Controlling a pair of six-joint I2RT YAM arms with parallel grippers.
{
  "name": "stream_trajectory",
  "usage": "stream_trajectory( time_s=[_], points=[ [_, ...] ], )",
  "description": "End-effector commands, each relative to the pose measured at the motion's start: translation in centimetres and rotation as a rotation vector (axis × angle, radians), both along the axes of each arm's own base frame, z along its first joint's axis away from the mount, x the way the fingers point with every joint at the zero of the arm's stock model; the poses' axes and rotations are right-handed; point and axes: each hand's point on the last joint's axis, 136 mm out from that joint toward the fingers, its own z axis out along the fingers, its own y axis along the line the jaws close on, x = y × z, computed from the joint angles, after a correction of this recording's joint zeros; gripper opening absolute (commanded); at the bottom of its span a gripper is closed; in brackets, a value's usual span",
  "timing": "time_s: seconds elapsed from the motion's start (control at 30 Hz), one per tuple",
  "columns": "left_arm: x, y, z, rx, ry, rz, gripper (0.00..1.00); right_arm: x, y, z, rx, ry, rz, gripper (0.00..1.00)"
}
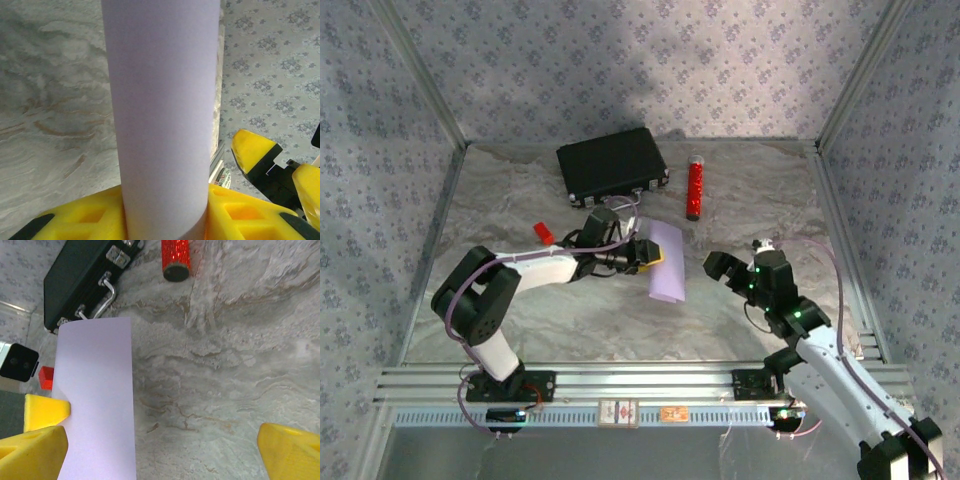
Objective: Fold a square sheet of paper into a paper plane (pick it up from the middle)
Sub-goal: First fold the square sheet of paper in half at the center of the table.
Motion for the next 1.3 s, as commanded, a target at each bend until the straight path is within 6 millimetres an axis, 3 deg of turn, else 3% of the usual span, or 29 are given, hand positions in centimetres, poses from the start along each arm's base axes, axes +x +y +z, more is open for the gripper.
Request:
stream_trajectory(
  time_s=[0.0,0.37,0.73,1.07,1.27],
  points=[
    [0.3,0.3,-1.2,0.005,0.01,0.017,0.37,0.3,1.3,1.0,0.016,-0.003,0.068,0.99],
    [0.1,1.8,-5.3,0.152,0.022,0.025,0.37,0.6,3.8,-0.7,-0.01,0.112,0.165,0.99],
    [-0.4,3.9,-7.9,0.325,0.013,0.005,0.42,0.8,4.5,-1.6,-0.043,0.145,0.16,0.98],
    [-0.2,5.3,-7.7,0.428,-0.021,0.006,0.59,1.1,5.5,-1.4,-0.046,0.122,0.169,0.98],
    [0.0,6.3,-7.2,0.489,-0.067,0.003,0.59,1.1,6.6,-1.6,-0.052,0.127,0.211,0.96]
  ],
)
